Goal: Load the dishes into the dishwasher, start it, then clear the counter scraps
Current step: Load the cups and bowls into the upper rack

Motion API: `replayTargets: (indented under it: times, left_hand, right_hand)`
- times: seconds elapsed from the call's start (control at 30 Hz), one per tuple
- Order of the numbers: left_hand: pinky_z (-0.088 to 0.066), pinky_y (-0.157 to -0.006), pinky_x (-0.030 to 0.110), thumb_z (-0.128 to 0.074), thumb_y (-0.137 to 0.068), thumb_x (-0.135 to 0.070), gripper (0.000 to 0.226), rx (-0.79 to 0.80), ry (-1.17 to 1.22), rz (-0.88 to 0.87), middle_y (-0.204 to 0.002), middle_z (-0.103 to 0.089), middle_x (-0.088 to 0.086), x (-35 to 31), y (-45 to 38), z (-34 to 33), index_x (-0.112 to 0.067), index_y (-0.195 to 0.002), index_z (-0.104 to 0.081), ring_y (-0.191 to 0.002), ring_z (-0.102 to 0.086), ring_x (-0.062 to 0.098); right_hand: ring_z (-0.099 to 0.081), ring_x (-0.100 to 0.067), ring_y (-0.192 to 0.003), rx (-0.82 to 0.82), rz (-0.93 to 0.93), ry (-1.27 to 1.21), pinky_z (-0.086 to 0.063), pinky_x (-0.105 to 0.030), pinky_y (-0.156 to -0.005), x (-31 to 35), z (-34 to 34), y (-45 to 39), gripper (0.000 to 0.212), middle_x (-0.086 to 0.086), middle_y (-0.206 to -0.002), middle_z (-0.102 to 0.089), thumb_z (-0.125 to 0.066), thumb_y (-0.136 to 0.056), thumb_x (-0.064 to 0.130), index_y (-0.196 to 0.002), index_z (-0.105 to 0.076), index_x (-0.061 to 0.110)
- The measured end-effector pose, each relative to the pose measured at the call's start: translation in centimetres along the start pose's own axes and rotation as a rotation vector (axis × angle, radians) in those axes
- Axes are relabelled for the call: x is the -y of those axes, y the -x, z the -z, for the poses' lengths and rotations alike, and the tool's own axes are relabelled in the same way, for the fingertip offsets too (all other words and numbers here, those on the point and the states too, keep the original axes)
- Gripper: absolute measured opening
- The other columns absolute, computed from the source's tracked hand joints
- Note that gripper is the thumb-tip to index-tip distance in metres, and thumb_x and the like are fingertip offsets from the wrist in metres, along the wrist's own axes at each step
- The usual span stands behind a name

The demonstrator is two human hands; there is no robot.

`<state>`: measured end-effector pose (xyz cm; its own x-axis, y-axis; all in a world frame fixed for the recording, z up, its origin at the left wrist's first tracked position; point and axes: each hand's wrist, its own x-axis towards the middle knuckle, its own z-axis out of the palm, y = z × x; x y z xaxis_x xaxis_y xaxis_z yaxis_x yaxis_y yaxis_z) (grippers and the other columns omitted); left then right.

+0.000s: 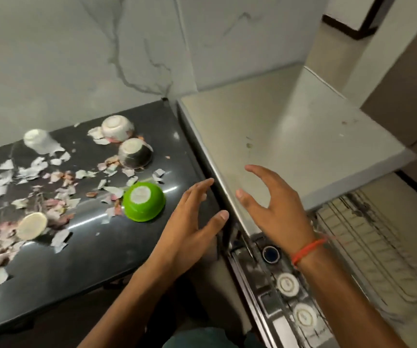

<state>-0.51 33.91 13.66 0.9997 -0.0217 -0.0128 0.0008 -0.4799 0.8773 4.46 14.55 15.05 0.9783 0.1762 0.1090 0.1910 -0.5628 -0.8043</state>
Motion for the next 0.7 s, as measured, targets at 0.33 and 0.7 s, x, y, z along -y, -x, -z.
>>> replayTargets:
  times: [0.33,0.7]
  left_hand:
    - [-0.047,-0.105,0.023,-0.069,-0.091,-0.049,0.067,-0.149,0.042,0.155,-0.151,-0.046,-0.019,9.4,-2.8,15.1,-0.043,-0.151,-0.038,-0.131,-0.050,-0.006]
    - [-0.046,-0.110,0.045,-0.067,-0.096,-0.037,0.067,-0.382,-0.158,0.375,-0.154,-0.043,0.010,19.0,-10.5,29.3,-0.025,-0.155,-0.037,-0.135,-0.050,0.025]
  right_hand:
    - [-0.046,0.017,-0.112,0.209,0.176,-0.012,-0.027,0.005,-0.093,8.7,-12.8,-9.5,0.050,0.014,-0.132,-0.058,-0.075,-0.088,0.033,-0.135,-0.058,0.028]
    - [-0.051,-0.004,-0.124,0.442,0.275,0.043,-0.041,-0.024,-0.106,14.1,-22.7,-15.9,0.053,0.012,-0.135,-0.057,-0.073,-0.088,0.034,-0.138,-0.055,0.030]
